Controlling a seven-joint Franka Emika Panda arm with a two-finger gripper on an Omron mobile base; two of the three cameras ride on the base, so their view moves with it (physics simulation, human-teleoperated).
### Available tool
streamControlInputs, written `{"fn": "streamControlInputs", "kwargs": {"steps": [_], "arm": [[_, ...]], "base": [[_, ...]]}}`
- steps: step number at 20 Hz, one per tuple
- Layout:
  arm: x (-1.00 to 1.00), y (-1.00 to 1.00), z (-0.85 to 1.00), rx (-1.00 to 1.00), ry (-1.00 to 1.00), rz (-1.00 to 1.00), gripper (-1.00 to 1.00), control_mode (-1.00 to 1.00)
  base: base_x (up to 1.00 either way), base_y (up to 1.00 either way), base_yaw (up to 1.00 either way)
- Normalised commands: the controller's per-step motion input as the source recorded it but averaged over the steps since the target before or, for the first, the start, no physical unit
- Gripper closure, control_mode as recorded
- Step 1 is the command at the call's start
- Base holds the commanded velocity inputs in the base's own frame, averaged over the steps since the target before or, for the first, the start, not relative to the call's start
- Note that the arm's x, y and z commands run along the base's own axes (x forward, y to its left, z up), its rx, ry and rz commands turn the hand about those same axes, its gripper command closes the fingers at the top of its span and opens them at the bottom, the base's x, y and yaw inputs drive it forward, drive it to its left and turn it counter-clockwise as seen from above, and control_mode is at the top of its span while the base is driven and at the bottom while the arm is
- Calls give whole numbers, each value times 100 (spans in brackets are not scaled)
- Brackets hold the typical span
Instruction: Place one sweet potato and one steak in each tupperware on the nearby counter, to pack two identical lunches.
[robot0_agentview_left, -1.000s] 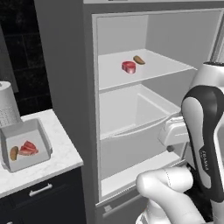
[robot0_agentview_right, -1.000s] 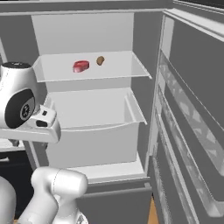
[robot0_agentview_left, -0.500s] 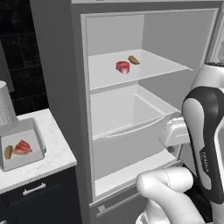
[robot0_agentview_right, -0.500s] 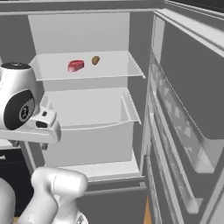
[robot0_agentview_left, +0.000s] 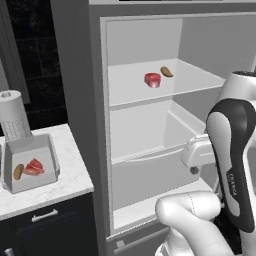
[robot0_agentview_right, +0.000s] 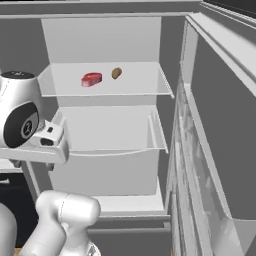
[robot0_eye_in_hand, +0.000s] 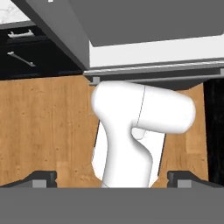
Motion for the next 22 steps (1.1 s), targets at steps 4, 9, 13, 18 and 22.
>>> {"fn": "streamControlInputs", "kwargs": {"steps": [4, 9, 13, 18, 22], "arm": [[0, 0, 0, 0, 0, 0, -100, 100], [0, 0, 0, 0, 0, 0, -100, 100], [-11, 0, 12, 0, -11, 0, -100, -100], [-13, 0, 68, -10, -60, 0, -100, -100], [12, -1, 96, -12, -53, 0, -100, -100]], "base": [[7, -2, 7], [0, 0, 0], [-1, 0, 0], [0, 0, 0], [0, 0, 0]]}}
